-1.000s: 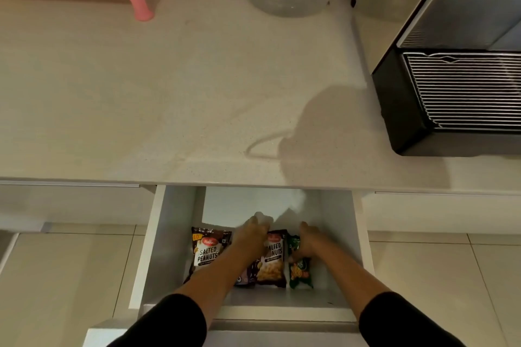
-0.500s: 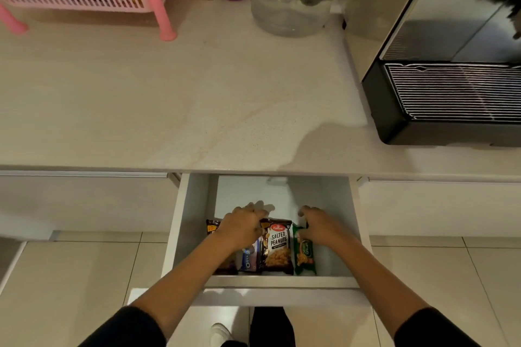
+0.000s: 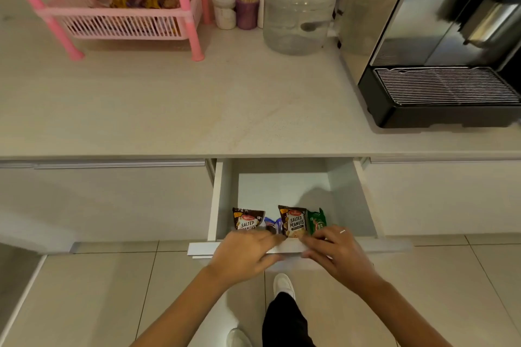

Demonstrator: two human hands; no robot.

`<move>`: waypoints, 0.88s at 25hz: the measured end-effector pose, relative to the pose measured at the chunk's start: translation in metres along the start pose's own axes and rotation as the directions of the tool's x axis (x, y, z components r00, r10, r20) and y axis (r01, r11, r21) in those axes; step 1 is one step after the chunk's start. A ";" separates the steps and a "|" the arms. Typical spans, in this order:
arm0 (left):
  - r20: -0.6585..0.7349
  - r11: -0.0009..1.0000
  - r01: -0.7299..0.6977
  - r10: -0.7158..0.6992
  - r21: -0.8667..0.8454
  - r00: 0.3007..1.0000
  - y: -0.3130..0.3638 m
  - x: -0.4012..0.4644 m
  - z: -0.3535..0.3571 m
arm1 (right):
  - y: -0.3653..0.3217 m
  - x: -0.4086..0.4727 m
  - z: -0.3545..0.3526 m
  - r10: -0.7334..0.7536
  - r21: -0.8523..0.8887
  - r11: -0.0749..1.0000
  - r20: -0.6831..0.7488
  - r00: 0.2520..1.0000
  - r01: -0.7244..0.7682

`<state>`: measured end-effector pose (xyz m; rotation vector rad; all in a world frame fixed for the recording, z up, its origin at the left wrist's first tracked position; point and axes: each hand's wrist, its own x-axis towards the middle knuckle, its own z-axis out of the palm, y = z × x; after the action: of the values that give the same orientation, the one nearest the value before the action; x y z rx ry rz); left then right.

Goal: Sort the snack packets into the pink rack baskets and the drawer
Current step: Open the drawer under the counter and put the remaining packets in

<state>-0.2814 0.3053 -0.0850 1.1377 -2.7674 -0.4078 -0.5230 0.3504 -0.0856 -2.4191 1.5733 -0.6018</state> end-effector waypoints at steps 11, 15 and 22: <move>-0.202 0.986 0.140 -0.119 0.092 0.972 -0.036 0.049 -0.011 | 0.023 0.054 0.002 0.287 -0.006 0.958 -0.053 0.956 -0.288; -0.195 0.937 0.339 -0.318 0.083 0.928 -0.065 0.069 -0.021 | 0.040 0.089 0.000 0.425 -0.067 0.901 -0.052 0.904 -0.428; -0.183 0.930 0.259 -0.215 0.262 0.959 -0.135 0.093 -0.051 | 0.066 0.147 -0.005 0.265 -0.341 0.906 -0.006 0.964 -0.251</move>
<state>-0.2457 0.1378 -0.0747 1.5083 -2.6201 0.0601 -0.5277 0.1894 -0.0725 -2.3616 2.0829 -0.2457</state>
